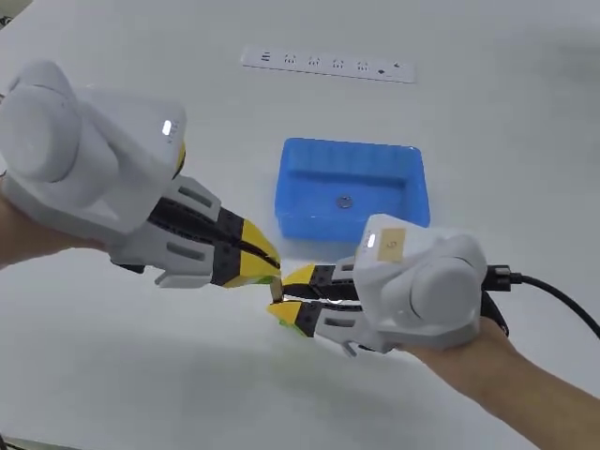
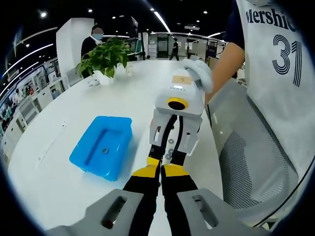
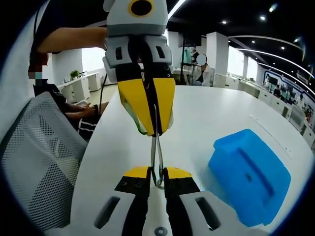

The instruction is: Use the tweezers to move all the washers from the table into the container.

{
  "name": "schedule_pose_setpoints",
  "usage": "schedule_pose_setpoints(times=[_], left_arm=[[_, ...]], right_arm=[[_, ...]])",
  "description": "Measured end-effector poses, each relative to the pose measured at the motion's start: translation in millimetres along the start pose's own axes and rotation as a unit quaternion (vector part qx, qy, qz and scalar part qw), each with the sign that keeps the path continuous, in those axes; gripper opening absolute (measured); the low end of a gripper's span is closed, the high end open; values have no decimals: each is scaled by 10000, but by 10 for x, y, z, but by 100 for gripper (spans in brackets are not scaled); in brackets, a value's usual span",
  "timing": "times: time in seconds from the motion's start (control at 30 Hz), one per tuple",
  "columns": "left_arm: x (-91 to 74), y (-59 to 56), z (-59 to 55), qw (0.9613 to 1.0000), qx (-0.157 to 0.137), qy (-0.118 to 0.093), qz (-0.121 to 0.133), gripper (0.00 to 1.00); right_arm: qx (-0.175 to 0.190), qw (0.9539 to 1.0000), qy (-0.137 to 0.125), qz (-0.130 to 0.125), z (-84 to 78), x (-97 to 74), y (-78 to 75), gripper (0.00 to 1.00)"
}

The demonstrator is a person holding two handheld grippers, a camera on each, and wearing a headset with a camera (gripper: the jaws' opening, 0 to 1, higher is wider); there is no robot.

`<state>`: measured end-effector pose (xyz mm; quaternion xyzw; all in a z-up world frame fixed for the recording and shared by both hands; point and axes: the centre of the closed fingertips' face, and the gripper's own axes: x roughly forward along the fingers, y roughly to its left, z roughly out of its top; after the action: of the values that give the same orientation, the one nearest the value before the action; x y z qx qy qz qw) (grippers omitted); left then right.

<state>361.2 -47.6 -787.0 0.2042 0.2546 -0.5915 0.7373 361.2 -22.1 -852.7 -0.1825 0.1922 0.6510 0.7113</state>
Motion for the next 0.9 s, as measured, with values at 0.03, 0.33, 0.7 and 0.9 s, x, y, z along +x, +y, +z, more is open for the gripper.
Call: schedule_pose_setpoints(times=[0.03,0.33,0.7,0.9], left_arm=[[2,1,1,10000,5,-4,-1,6],[50,19,-7,9999,-114,-57,-18,6],[48,-4,-12,10000,-60,-22,-48,6],[-13,-8,58,10000,-29,-29,-52,6]], right_arm=[[0,10000,7,6,-3,2,-1,12],[34,10000,43,37,-14,1,-16,10],[-54,9999,126,25,-13,-1,-1,10],[-111,9999,54,-2,81,-47,0,10]])
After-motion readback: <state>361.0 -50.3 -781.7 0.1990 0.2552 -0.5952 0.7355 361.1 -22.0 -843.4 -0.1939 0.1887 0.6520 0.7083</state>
